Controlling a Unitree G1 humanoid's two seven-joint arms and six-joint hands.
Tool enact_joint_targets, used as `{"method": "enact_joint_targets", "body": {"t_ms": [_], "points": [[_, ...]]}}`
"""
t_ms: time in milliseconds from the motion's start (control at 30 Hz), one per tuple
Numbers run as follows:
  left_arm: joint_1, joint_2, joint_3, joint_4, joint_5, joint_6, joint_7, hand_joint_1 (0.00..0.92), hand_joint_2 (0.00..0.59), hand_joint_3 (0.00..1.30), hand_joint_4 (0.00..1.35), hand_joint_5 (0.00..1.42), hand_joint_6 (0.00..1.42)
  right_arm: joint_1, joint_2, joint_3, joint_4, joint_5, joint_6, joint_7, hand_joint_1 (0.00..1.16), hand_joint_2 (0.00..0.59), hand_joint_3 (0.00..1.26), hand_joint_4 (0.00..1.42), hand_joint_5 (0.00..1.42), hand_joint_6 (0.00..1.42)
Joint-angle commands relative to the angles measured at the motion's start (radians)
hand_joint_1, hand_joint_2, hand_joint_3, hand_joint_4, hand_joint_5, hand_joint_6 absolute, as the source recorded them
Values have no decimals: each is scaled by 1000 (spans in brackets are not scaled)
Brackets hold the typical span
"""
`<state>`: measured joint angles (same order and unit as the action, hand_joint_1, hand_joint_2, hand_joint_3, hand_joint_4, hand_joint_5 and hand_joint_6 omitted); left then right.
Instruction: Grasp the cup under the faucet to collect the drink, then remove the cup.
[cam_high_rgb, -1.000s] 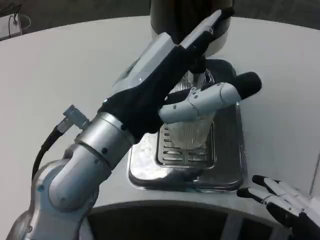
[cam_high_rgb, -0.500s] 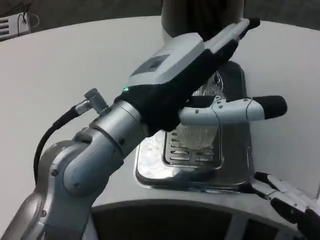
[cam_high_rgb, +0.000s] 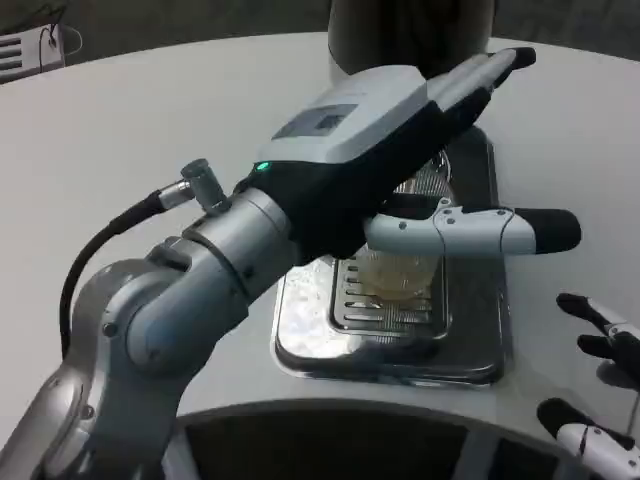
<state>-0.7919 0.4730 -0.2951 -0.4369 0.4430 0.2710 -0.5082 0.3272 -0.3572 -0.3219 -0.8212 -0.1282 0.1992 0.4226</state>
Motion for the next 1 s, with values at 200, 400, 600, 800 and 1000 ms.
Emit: {"method": "enact_joint_targets", "body": {"t_ms": [200, 400, 600, 800, 1000], "points": [[26, -1, -14, 26, -23, 8, -66, 0, 3, 10, 0, 40, 172, -120, 22, 102, 150, -21, -69, -110, 731, 241, 0, 22, 96, 111], [19, 3, 7, 10, -25, 11, -69, 0, 0, 15, 0, 40, 172, -217, 41, 173, 223, -55, -79, -171, 765, 226, 0, 21, 86, 97], [15, 4, 20, -2, -25, 14, -79, 0, 0, 19, 0, 40, 174, -270, 57, 214, 257, -78, -83, -221, 774, 224, 0, 23, 86, 96], [9, 8, 30, -13, -24, 18, -87, 0, 0, 20, 0, 40, 175, -330, 78, 249, 305, -96, -78, -260, 780, 220, 0, 22, 80, 96], [-2, 17, 40, -25, -22, 21, -101, 0, 0, 20, 0, 40, 175, -398, 93, 272, 352, -112, -66, -285, 786, 217, 0, 22, 76, 96]]}}
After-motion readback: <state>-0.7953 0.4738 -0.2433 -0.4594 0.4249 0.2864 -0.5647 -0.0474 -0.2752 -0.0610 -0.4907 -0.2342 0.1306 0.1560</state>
